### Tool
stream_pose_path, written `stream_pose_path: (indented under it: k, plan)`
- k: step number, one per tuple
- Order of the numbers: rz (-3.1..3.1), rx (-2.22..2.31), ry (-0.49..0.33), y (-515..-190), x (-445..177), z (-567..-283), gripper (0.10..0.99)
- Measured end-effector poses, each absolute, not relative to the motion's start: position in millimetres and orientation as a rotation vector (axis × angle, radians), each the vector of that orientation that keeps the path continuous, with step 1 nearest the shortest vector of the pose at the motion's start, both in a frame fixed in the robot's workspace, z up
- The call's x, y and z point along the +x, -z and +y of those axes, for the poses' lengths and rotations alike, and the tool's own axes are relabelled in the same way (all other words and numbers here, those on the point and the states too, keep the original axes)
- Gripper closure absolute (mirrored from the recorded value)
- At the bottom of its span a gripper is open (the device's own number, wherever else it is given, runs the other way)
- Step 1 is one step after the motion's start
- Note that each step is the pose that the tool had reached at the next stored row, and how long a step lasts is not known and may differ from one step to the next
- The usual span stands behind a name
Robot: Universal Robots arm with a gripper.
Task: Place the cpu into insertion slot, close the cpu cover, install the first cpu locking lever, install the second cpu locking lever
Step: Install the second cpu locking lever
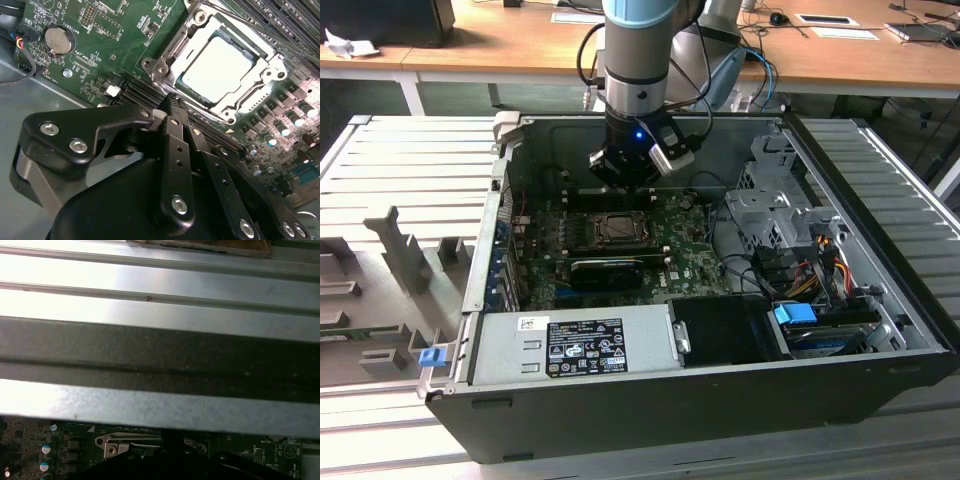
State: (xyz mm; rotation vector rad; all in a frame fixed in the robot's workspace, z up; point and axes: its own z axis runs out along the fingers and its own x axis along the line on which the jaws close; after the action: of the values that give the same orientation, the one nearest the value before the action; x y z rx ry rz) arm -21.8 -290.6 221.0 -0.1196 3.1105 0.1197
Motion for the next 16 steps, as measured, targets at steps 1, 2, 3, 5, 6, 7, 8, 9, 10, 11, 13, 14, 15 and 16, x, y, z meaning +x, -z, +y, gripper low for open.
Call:
stream_pose_path:
  k: [1,2,3,5,6,7,8,9,10,11,13,14,15,16]
  plan:
    - [3.111,-0.120,-0.120,-221.0,-21.8,-290.8,0.980]
    - [3.111,-0.120,-0.120,-221.1,-21.8,-291.2,0.980]
    - [3.110,-0.120,-0.120,-221.0,-21.8,-291.3,0.980]
    - [3.111,-0.120,-0.120,-221.1,-21.8,-291.8,0.980]
    - [3.111,-0.120,-0.120,-221.1,-21.8,-292.0,0.980]
    - [3.111,-0.120,-0.120,-221.0,-21.8,-292.4,0.980]
    - [3.111,-0.120,-0.120,-221.0,-21.8,-292.8,0.980]
    - [3.111,-0.120,-0.120,-221.1,-21.8,-293.5,0.980]
    - [3.111,-0.120,-0.120,-221.1,-21.8,-294.0,0.980]
    - [3.111,-0.120,-0.120,-221.0,-21.8,-294.5,0.980]
    - [3.111,-0.120,-0.120,-221.0,-21.9,-295.5,0.980]
    - [3.111,-0.119,-0.120,-221.0,-21.8,-295.5,0.980]
    - [3.111,-0.119,-0.120,-221.3,-21.8,-295.6,0.980]
    - [3.111,-0.119,-0.119,-221.7,-21.8,-295.6,0.980]
